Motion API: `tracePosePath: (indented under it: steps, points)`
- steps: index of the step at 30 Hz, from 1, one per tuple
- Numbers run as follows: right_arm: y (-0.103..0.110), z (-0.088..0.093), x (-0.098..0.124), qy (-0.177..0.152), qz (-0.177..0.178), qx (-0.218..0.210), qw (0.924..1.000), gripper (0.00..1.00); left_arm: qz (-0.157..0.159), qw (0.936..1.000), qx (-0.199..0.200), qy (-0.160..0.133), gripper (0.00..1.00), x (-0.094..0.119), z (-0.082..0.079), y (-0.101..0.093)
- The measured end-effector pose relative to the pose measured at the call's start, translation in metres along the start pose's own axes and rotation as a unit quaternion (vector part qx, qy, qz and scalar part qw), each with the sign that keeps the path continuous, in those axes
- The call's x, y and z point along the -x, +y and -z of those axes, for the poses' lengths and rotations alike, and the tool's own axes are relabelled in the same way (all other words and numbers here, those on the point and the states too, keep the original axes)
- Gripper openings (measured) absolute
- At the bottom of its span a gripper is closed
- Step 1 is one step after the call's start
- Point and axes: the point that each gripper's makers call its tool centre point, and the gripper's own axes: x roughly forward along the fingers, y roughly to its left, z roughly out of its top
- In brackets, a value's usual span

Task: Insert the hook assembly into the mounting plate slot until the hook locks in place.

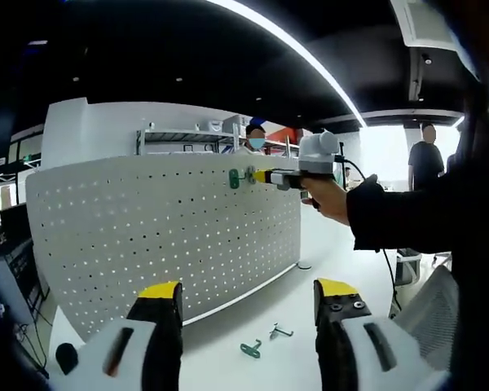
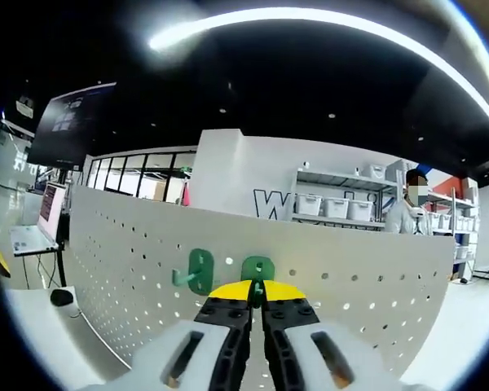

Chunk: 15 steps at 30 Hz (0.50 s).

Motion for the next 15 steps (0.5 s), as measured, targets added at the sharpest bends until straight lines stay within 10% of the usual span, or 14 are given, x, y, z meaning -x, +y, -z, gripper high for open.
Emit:
tracePosePath:
  steps: [15]
  points:
    - [0.0008, 0.0028, -0.0034, -0.006, 0.014, 0.021, 0.9997, 0.01, 0.001, 1.0, 0.007, 0.0, 0.66, -0.0002, 0.0027, 0.0043]
